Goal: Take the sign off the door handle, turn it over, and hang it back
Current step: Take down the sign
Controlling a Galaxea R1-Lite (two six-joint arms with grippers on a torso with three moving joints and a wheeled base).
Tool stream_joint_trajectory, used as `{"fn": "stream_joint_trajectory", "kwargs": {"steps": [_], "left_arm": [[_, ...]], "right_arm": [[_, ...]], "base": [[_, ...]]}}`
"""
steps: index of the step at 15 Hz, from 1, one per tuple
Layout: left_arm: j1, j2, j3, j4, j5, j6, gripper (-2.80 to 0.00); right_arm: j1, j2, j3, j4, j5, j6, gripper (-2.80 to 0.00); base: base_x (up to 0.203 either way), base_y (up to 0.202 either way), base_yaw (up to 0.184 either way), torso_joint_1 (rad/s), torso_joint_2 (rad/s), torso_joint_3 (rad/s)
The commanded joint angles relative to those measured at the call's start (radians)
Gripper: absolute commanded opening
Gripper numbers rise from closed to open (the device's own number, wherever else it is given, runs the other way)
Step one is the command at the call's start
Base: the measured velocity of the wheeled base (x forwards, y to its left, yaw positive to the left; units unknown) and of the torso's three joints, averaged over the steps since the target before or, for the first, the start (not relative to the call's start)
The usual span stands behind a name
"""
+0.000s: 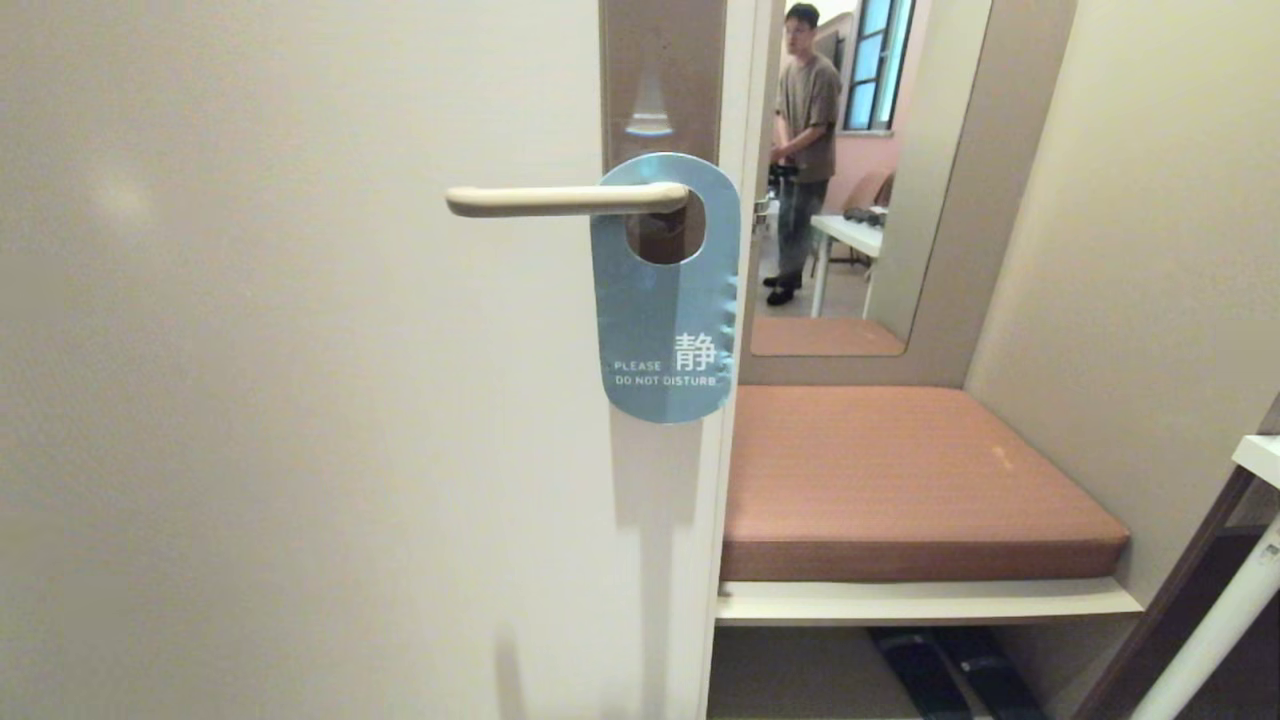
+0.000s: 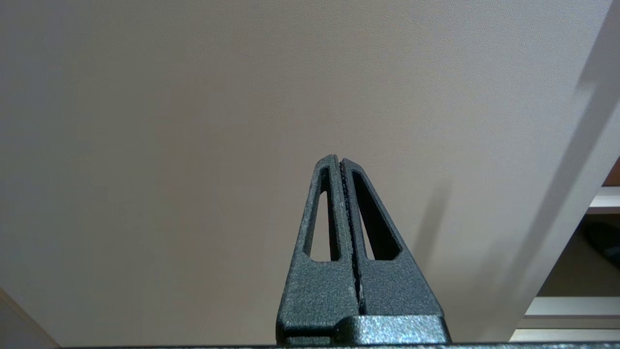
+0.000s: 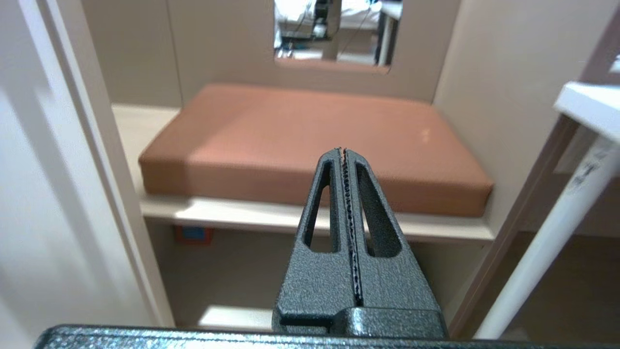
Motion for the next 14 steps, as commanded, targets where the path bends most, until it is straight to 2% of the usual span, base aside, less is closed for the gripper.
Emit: {"fn": "stream_joint_trajectory", "kwargs": {"steps": [1,5,10,12,14], "left_arm": [[0.000,0.000,0.000,0.000,0.001,0.000,-2.80],[0.000,0.000,0.000,0.000,0.000,0.000,-2.80],[0.000,0.000,0.000,0.000,0.000,0.000,-2.80],[0.000,0.000,0.000,0.000,0.001,0.000,-2.80],[0.000,0.000,0.000,0.000,0.001,0.000,-2.80]], "right_arm": [[0.001,0.002,-0.047,0.020,-0.005,0.001,-2.80],[0.001,0.057,-0.255,0.162,-0.020,0.002,-2.80],[0.002,0.387,-0.532,0.179,-0.137,0.004,-2.80],[0.002,0.506,-0.628,0.180,-0.150,0.004,-2.80],[0.003,0.623,-0.704,0.180,-0.127,0.005,-2.80]], "base": [[0.000,0.000,0.000,0.000,0.00,0.000],[0.000,0.000,0.000,0.000,0.00,0.000],[0.000,0.000,0.000,0.000,0.00,0.000],[0.000,0.000,0.000,0.000,0.00,0.000],[0.000,0.000,0.000,0.000,0.00,0.000]]}}
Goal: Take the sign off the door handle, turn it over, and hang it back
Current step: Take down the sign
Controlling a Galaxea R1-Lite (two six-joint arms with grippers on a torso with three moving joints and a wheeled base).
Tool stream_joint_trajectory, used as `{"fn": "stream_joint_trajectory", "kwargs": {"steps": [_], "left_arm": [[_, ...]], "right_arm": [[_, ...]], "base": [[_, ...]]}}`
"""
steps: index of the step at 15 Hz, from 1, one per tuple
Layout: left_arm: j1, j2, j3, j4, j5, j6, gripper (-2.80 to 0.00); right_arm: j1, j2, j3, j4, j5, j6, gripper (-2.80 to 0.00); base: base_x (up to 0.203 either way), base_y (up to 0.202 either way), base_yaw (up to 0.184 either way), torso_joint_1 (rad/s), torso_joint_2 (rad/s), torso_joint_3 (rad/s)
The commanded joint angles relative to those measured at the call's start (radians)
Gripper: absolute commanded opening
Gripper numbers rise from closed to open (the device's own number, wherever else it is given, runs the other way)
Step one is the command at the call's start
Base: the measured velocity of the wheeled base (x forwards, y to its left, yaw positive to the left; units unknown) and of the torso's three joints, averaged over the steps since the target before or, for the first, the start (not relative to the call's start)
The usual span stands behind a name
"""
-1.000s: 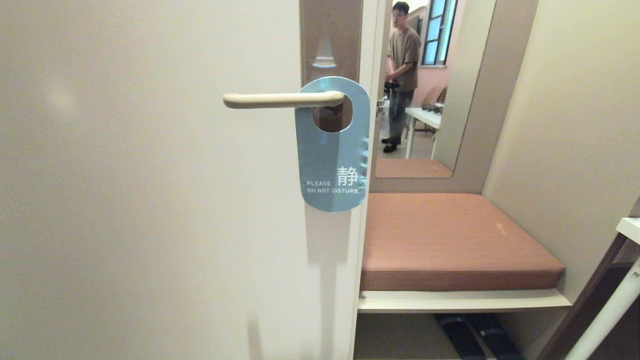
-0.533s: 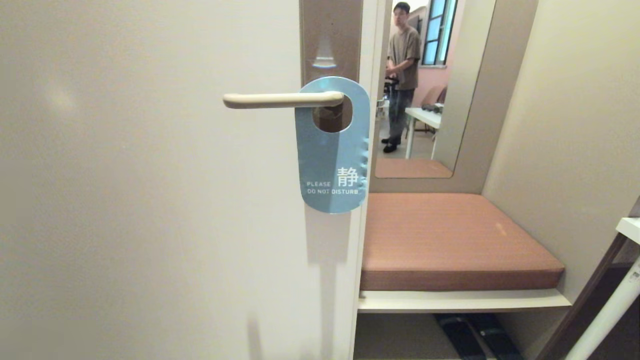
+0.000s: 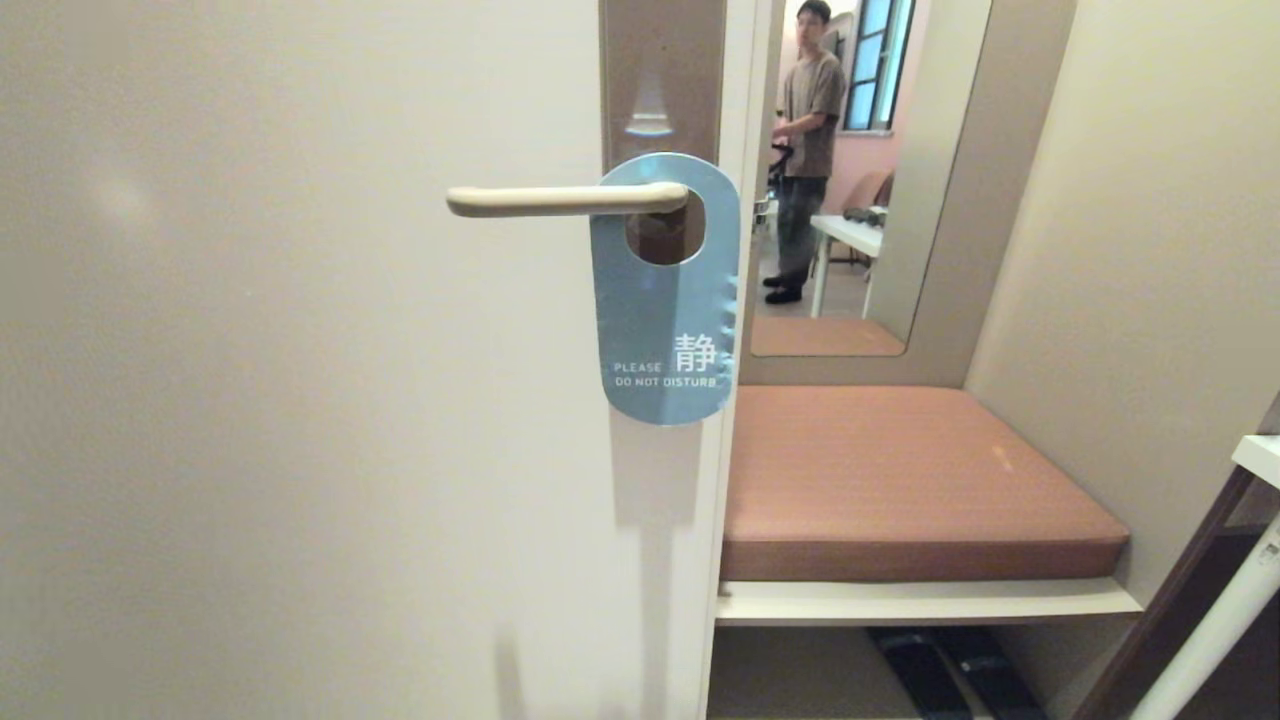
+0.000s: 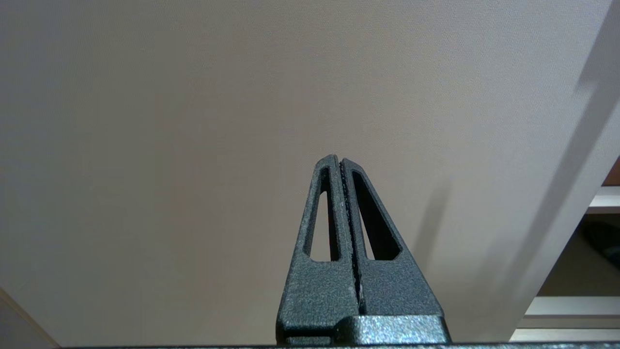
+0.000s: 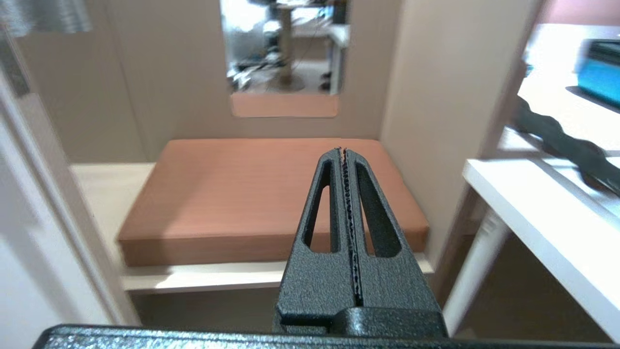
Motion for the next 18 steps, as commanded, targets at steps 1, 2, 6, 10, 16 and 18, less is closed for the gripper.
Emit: {"fn": "stream_joint_trajectory", "kwargs": {"steps": [1,2,6,10,16,18], "left_arm": [[0.000,0.000,0.000,0.000,-0.001,0.000,-2.80],[0.000,0.000,0.000,0.000,0.000,0.000,-2.80],[0.000,0.000,0.000,0.000,0.000,0.000,-2.80],[0.000,0.000,0.000,0.000,-0.001,0.000,-2.80],[0.000,0.000,0.000,0.000,-0.001,0.000,-2.80],[0.000,0.000,0.000,0.000,0.001,0.000,-2.80]], "right_arm": [[0.004,0.156,-0.066,0.000,0.035,0.000,-2.80],[0.018,0.201,-0.106,-0.001,0.113,0.003,-2.80],[0.146,0.269,-0.141,-0.001,0.332,0.037,-2.80],[0.333,0.291,-0.141,-0.001,0.369,0.124,-2.80],[0.348,0.366,-0.151,0.000,0.340,0.139,-2.80],[0.266,0.415,-0.173,0.002,0.280,0.151,-2.80]], "base": [[0.000,0.000,0.000,0.000,0.00,0.000],[0.000,0.000,0.000,0.000,0.00,0.000],[0.000,0.000,0.000,0.000,0.00,0.000],[0.000,0.000,0.000,0.000,0.00,0.000],[0.000,0.000,0.000,0.000,0.00,0.000],[0.000,0.000,0.000,0.000,0.00,0.000]]}}
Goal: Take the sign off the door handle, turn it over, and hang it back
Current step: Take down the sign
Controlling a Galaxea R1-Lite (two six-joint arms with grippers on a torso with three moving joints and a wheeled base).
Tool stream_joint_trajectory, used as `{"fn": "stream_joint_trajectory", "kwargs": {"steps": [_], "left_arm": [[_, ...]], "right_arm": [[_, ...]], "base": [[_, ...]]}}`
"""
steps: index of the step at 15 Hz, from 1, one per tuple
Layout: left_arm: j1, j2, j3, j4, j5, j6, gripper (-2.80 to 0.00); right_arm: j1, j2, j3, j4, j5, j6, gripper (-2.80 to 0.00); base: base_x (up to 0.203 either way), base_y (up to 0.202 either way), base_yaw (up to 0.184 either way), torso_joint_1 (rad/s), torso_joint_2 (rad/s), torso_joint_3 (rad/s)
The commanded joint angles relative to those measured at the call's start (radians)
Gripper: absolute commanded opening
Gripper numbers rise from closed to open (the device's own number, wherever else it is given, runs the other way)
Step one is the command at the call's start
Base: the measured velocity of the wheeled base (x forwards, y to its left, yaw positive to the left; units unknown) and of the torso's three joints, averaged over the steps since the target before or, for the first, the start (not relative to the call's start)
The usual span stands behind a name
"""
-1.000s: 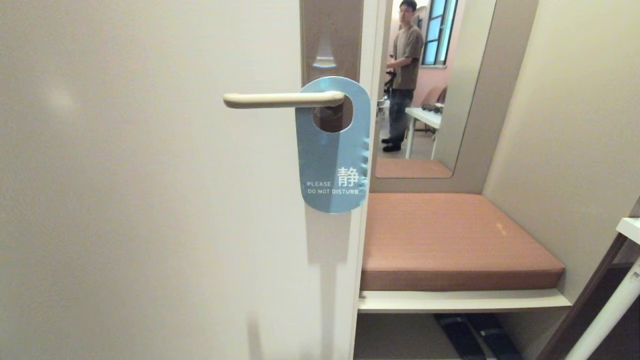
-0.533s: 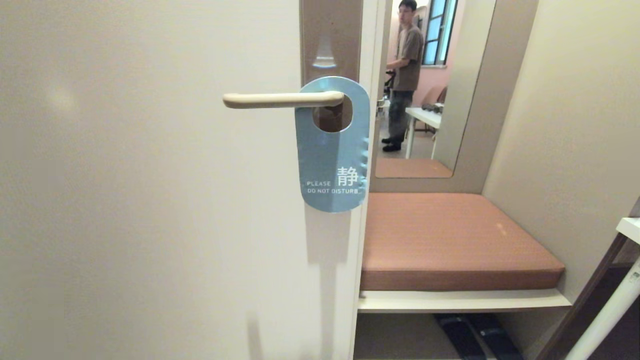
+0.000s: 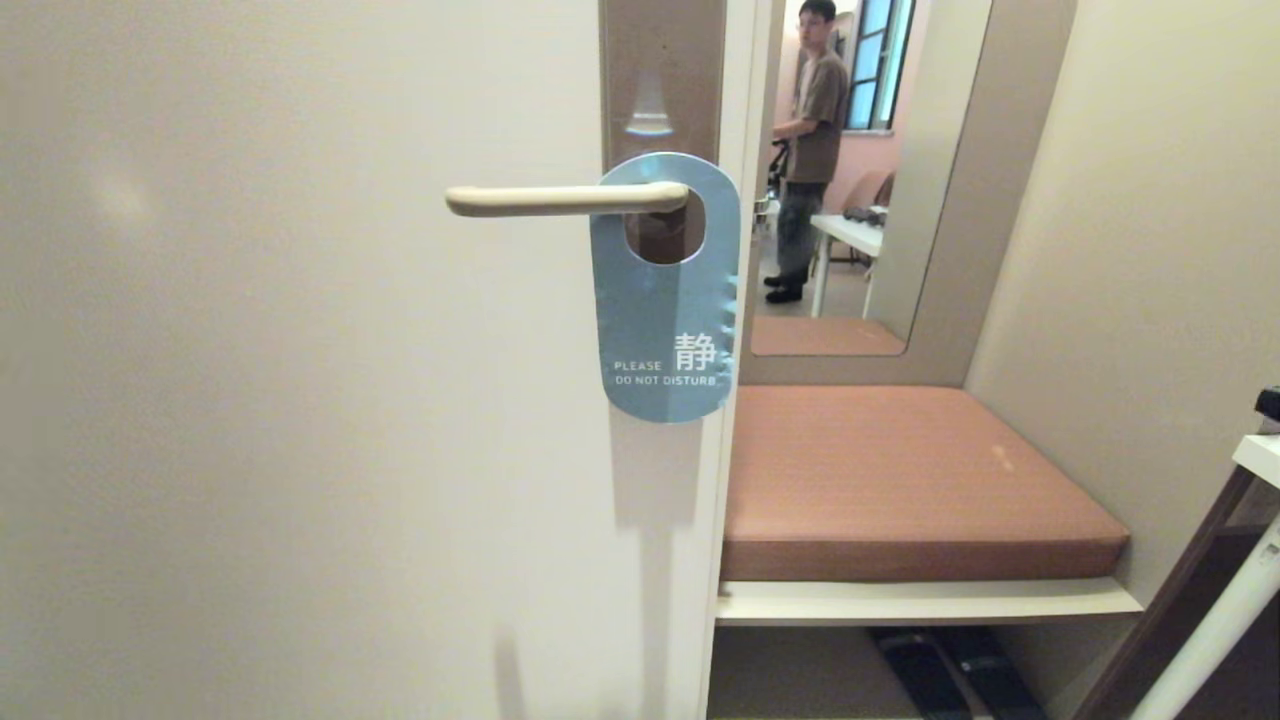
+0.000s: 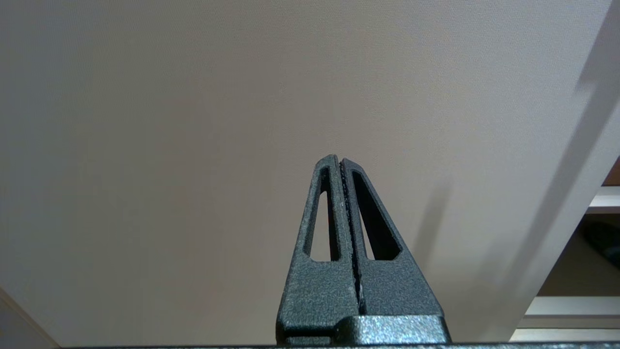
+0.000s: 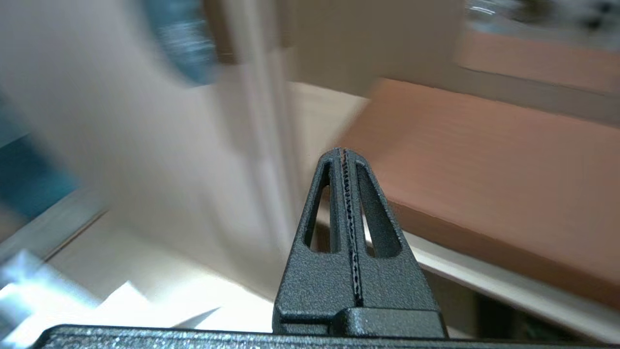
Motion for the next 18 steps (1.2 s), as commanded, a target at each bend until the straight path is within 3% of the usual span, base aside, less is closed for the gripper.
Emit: {"fn": "stream_joint_trajectory", "kwargs": {"steps": [1,4,6,8,12,13,16,18], "left_arm": [[0.000,0.000,0.000,0.000,0.002,0.000,-2.80],[0.000,0.000,0.000,0.000,0.001,0.000,-2.80],[0.000,0.000,0.000,0.000,0.002,0.000,-2.80],[0.000,0.000,0.000,0.000,0.000,0.000,-2.80],[0.000,0.000,0.000,0.000,0.002,0.000,-2.80],[0.000,0.000,0.000,0.000,0.001,0.000,-2.80],[0.000,0.000,0.000,0.000,0.000,0.000,-2.80],[0.000,0.000,0.000,0.000,0.000,0.000,-2.80]], "right_arm": [[-0.060,0.063,-0.018,0.001,-0.024,0.003,-2.80],[-0.106,0.140,-0.046,-0.020,-0.102,-0.056,-2.80],[-0.146,0.177,-0.044,-0.089,-0.093,-0.132,-2.80],[-0.201,0.194,-0.046,-0.101,0.060,-0.207,-2.80],[-0.279,0.221,-0.046,-0.103,0.548,-0.336,-2.80],[-0.283,0.235,-0.046,-0.103,0.635,-0.356,-2.80],[-0.284,0.290,-0.048,-0.103,0.768,-0.420,-2.80],[-0.280,0.317,-0.049,-0.103,0.806,-0.483,-2.80]], "base": [[0.000,0.000,0.000,0.000,0.00,0.000],[0.000,0.000,0.000,0.000,0.00,0.000],[0.000,0.000,0.000,0.000,0.00,0.000],[0.000,0.000,0.000,0.000,0.00,0.000],[0.000,0.000,0.000,0.000,0.00,0.000],[0.000,0.000,0.000,0.000,0.00,0.000],[0.000,0.000,0.000,0.000,0.00,0.000],[0.000,0.000,0.000,0.000,0.00,0.000]]}}
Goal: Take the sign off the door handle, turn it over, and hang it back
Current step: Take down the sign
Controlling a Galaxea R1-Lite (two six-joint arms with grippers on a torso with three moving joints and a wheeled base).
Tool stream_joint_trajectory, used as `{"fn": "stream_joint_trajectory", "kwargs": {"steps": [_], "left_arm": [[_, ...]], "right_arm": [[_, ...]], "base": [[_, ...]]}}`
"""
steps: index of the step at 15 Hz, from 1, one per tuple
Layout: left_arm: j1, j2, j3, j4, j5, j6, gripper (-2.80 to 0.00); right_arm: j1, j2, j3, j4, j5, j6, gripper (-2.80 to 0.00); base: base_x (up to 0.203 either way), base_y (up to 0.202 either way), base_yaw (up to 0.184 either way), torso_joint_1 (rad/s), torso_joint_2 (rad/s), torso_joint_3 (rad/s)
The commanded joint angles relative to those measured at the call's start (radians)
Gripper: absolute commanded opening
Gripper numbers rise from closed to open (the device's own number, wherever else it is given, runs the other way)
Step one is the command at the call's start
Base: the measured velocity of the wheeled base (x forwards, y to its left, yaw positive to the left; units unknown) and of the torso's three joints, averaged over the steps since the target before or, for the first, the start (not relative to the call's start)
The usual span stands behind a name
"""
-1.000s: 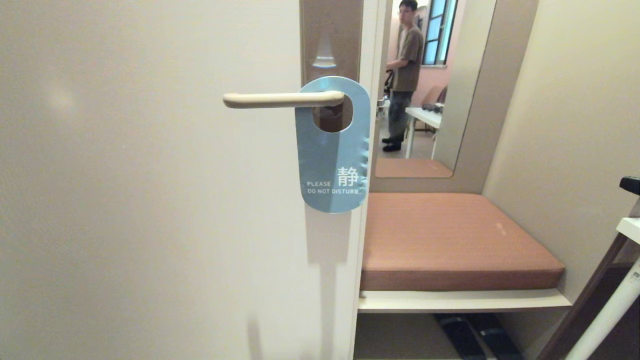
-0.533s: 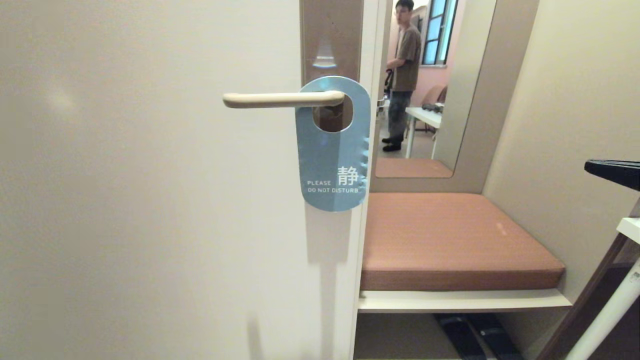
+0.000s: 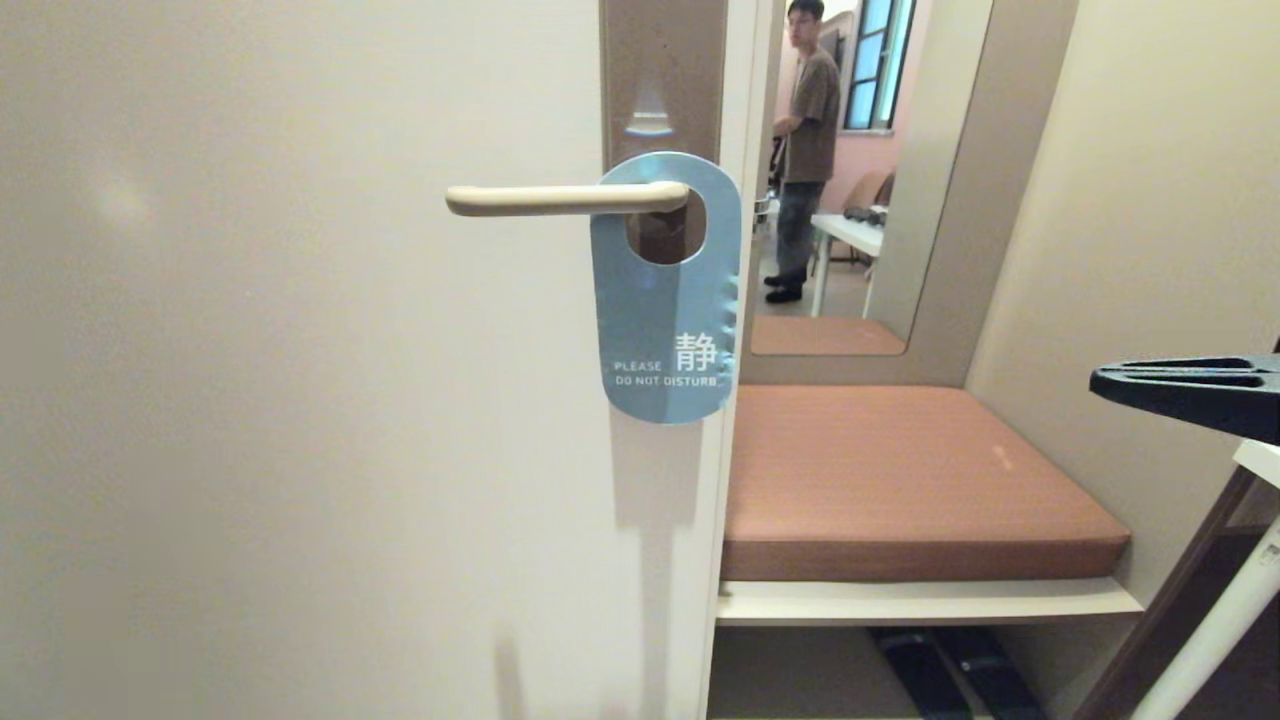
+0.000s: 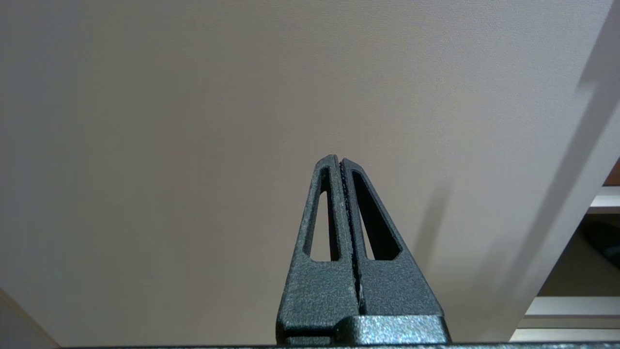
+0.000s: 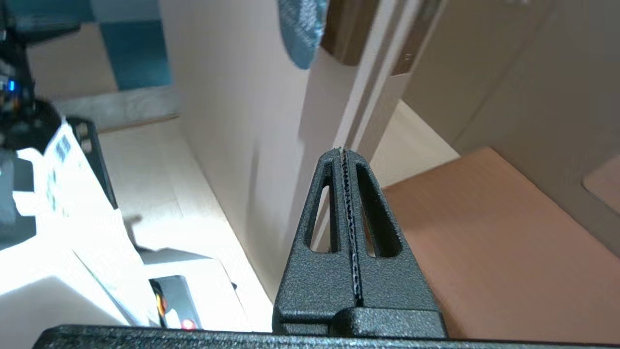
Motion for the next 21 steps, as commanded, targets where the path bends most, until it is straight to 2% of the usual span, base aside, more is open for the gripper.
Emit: {"fn": "stream_joint_trajectory", "kwargs": {"steps": [1,7,13,17,19,21], "left_arm": [[0.000,0.000,0.000,0.000,0.000,0.000,-2.80],[0.000,0.000,0.000,0.000,0.000,0.000,-2.80],[0.000,0.000,0.000,0.000,0.000,0.000,-2.80],[0.000,0.000,0.000,0.000,0.002,0.000,-2.80],[0.000,0.000,0.000,0.000,0.001,0.000,-2.80],[0.000,0.000,0.000,0.000,0.002,0.000,-2.80]], "right_arm": [[0.007,0.039,-0.001,0.001,0.021,-0.030,-2.80],[0.089,0.125,-0.045,0.001,0.048,-0.048,-2.80],[0.113,0.254,-0.186,-0.004,0.048,-0.041,-2.80],[0.174,0.282,-0.197,-0.011,0.048,-0.031,-2.80],[0.180,0.295,-0.205,-0.026,0.048,0.016,-2.80],[0.187,0.307,-0.213,-0.068,0.047,0.111,-2.80]], "base": [[0.000,0.000,0.000,0.000,0.00,0.000],[0.000,0.000,0.000,0.000,0.00,0.000],[0.000,0.000,0.000,0.000,0.00,0.000],[0.000,0.000,0.000,0.000,0.00,0.000],[0.000,0.000,0.000,0.000,0.00,0.000],[0.000,0.000,0.000,0.000,0.00,0.000]]}}
